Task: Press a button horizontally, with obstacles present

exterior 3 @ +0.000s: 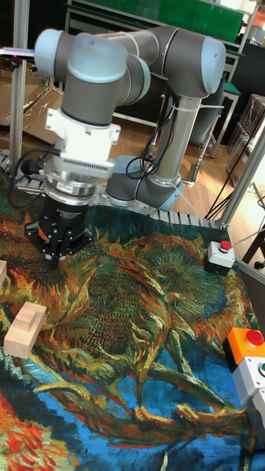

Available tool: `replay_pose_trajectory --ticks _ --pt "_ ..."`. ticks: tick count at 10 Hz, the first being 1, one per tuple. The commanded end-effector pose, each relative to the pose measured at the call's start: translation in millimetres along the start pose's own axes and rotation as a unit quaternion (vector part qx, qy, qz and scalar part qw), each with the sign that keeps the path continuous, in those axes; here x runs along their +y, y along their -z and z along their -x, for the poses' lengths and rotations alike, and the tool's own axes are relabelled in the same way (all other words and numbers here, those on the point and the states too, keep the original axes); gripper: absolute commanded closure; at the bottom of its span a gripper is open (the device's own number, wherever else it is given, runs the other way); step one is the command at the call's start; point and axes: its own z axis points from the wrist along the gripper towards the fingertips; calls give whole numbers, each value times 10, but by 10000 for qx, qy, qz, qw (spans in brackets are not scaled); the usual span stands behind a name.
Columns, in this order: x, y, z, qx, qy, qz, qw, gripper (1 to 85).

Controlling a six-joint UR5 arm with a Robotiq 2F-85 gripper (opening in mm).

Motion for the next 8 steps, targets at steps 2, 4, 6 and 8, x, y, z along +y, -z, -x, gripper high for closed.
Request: replay_pose_trajectory --ticks 2,4,6,8 --pt "-724 -313 -79 43 482 -290 9984 843" --pt "-893 -372 -85 -33 720 -277 9970 843" --pt "-844 -374 -100 -14 485 -180 9987 837" --pt "-851 -374 -101 -17 233 -194 9995 843"
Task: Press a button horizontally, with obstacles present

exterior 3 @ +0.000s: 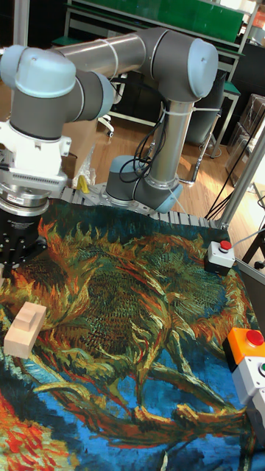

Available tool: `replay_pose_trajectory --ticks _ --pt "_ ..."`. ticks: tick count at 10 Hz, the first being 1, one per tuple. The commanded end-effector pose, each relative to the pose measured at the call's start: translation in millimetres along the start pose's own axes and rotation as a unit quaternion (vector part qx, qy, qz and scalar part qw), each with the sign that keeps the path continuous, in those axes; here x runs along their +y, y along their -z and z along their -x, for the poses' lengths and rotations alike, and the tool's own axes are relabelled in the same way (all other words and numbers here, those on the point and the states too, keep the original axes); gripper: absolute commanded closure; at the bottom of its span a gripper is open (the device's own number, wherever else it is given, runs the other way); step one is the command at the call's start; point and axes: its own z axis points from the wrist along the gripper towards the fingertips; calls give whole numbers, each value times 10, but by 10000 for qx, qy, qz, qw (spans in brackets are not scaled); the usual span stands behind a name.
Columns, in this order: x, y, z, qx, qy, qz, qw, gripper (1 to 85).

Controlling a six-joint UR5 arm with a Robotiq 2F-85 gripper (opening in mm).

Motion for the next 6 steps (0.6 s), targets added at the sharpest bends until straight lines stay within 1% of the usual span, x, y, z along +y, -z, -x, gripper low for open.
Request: replay_pose_trajectory --ticks 1,2,3,5,6 --pt "-7 -13 24 -90 -200 89 9997 843" --pt "-61 -112 68 -82 -124 115 9998 843" --pt "-161 -262 140 -80 -46 83 9999 843" --pt "-361 -580 286 -183 85 29 9998 843" --pt "-389 -650 296 -162 98 85 9998 843"
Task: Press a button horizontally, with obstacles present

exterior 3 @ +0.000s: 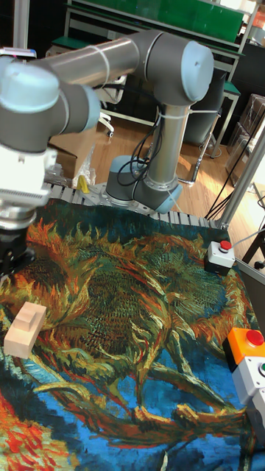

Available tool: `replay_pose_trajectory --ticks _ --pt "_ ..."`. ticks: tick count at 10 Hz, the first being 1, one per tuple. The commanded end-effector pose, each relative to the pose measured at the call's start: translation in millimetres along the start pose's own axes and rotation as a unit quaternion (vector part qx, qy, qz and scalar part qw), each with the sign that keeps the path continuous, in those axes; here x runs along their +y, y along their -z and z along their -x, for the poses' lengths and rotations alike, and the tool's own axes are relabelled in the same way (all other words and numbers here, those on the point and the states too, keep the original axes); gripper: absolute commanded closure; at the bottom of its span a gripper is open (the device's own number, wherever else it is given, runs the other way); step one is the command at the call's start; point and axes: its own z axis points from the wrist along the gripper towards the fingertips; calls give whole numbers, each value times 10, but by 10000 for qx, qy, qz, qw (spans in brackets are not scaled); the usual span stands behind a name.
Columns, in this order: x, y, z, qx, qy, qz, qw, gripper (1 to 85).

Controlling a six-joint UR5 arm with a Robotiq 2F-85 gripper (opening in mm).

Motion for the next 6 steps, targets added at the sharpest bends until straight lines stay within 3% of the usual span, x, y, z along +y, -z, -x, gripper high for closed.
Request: replay_pose_trajectory --ticks 1,3,6 --pt "-122 -243 90 -47 38 83 9999 840" --pt "-125 -243 26 76 -106 78 9999 843" --pt "-64 -296 90 52 -180 199 9996 843"
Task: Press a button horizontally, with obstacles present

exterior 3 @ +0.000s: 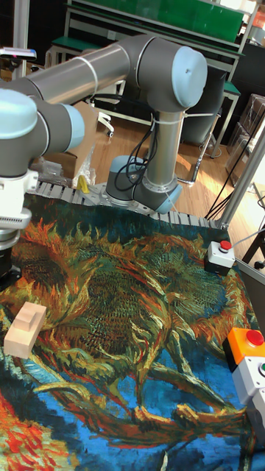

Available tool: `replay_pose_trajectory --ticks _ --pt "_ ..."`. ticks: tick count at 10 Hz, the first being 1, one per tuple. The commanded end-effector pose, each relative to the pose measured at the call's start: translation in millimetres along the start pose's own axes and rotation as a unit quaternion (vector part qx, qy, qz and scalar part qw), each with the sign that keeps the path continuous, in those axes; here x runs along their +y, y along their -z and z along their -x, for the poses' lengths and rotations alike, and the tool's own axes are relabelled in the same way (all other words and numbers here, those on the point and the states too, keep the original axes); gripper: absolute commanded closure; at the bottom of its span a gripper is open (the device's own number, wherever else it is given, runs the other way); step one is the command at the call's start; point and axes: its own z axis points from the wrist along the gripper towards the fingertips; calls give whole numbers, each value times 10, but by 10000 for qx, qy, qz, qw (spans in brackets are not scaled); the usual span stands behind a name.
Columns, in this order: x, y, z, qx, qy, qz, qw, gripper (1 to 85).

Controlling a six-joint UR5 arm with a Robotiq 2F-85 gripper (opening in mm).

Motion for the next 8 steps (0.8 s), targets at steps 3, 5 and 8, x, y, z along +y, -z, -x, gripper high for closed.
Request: replay_pose_trajectory --ticks 3,5,8 --pt "-64 -279 153 20 -64 -45 10000 843" --pt "-38 -266 169 -28 -66 3 10000 843" --pt "-41 -276 167 -18 -73 -2 10000 843"
